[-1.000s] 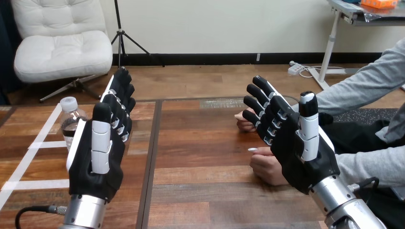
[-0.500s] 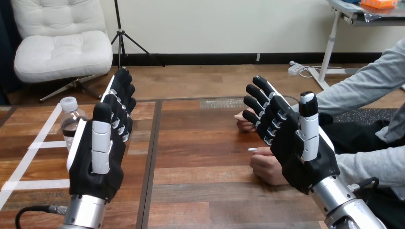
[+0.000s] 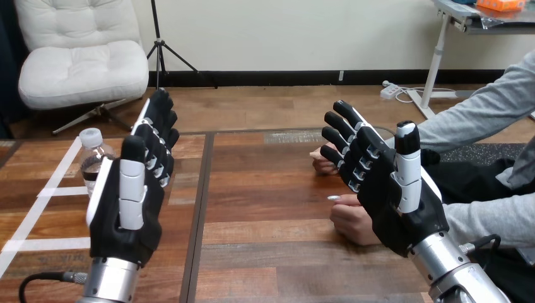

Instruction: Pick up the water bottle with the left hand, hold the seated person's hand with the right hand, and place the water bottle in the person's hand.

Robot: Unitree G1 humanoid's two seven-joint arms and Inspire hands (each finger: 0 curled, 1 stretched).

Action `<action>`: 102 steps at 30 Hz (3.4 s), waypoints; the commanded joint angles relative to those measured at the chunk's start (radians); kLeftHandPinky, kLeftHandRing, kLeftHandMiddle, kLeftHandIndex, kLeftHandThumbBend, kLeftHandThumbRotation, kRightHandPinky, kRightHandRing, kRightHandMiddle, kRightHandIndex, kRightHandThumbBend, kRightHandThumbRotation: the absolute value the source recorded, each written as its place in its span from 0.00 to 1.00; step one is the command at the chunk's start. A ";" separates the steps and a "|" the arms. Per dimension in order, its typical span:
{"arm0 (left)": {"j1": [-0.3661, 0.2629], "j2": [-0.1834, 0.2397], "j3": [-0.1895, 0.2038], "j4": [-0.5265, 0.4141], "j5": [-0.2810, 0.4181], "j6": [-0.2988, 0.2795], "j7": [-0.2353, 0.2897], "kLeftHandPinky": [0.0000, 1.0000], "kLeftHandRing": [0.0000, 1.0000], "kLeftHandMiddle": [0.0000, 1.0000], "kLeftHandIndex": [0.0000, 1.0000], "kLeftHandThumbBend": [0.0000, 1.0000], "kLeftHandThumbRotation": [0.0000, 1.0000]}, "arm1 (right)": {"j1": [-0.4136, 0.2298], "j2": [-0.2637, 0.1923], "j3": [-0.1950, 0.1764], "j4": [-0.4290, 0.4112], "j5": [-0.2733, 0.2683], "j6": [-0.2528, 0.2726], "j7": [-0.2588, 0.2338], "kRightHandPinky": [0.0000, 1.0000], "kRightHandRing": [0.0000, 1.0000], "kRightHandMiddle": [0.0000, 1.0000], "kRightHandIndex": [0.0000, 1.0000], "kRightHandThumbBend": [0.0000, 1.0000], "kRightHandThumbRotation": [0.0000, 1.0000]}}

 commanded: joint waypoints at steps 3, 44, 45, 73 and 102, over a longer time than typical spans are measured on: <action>-0.075 0.009 0.036 -0.076 -0.034 -0.035 0.014 0.97 0.98 0.99 0.95 0.80 0.95 | -0.055 0.012 -0.003 -0.029 0.002 -0.016 -0.002 1.00 1.00 0.98 0.98 0.95 1.00; -0.176 0.079 0.264 0.057 -0.109 -0.126 0.075 0.83 0.93 0.94 0.91 0.84 0.96 | -0.055 0.012 -0.004 -0.022 0.003 -0.021 0.004 1.00 1.00 0.98 0.97 0.95 1.00; -0.176 0.080 0.266 0.060 -0.104 -0.128 0.081 0.83 0.93 0.94 0.90 0.84 0.95 | -0.056 0.012 -0.004 -0.022 0.003 -0.021 0.004 1.00 1.00 0.98 0.97 0.95 1.00; -0.129 0.103 0.269 0.047 0.146 -0.124 0.218 0.94 1.00 1.00 0.95 1.00 0.10 | -0.060 0.009 -0.004 -0.016 0.003 -0.021 0.010 1.00 0.99 0.97 0.96 0.96 1.00; -0.170 0.144 0.245 0.196 0.335 -0.097 0.330 0.94 1.00 1.00 1.00 1.00 0.00 | -0.061 0.012 -0.002 -0.019 0.001 -0.023 0.009 1.00 0.99 0.98 0.97 0.95 1.00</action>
